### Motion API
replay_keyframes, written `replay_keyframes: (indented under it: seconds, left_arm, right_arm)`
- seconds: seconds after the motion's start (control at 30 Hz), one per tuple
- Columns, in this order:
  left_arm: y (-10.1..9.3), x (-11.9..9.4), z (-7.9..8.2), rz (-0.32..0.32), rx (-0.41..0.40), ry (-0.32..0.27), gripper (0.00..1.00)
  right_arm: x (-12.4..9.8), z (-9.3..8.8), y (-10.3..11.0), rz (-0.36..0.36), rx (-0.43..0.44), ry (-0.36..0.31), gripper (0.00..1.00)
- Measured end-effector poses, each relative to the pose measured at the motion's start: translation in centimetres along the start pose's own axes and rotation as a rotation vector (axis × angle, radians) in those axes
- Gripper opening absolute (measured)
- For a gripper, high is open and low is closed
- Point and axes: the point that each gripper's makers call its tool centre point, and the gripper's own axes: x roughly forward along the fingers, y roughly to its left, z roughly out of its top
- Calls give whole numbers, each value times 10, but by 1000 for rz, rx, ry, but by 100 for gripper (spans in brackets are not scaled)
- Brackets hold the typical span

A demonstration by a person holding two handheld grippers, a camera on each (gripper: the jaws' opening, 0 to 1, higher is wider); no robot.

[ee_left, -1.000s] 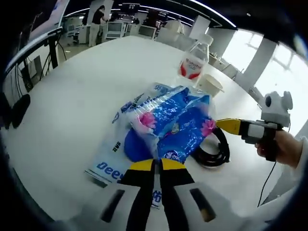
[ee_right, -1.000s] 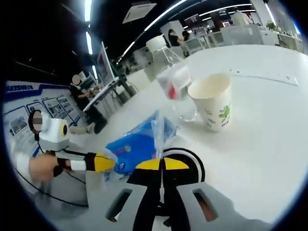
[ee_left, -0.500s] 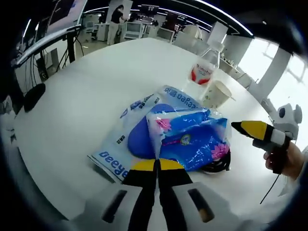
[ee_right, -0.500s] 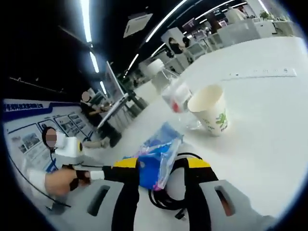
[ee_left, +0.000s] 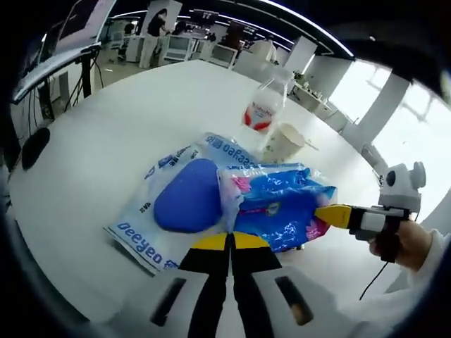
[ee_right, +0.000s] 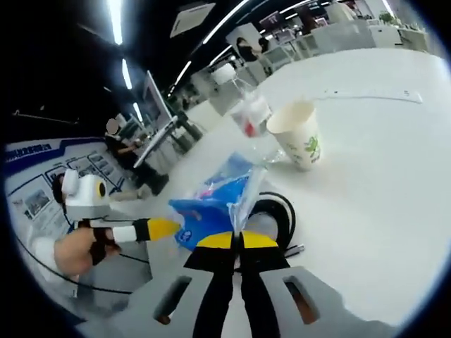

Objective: Arrange the tabletop items into an orderly group along one side of the table until the central work area is clear of visible clutter.

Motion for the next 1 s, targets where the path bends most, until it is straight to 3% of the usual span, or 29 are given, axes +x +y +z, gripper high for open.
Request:
replay_keyframes:
  seconds: [0.13,0.27,0.5,0.63,0.87,1.0]
  left_arm:
    - [-31,-8,2,-104,92,-5,0]
    - [-65,-14,-9,-202,151,29,0]
    - [-118,-25,-23,-325,279,35,0]
    - [-141,-30,-24,-359,251,34,0]
    - [-183,-22,-13,-395,331,10,0]
    - [-212,-10,-15,-398,353,3,0]
  right_arm:
    - [-34,-5,-5,-97,53,-70,0]
    - [-72,-18,-8,-170,99,-112,0]
    - [-133,-31,-16,-294,149,-207,0]
    - [-157,-34,-19,-322,156,-228,0]
    - [-186,-15,-36,-338,153,-298,0]
    - [-209,-12,-60,-338,175,-307,0]
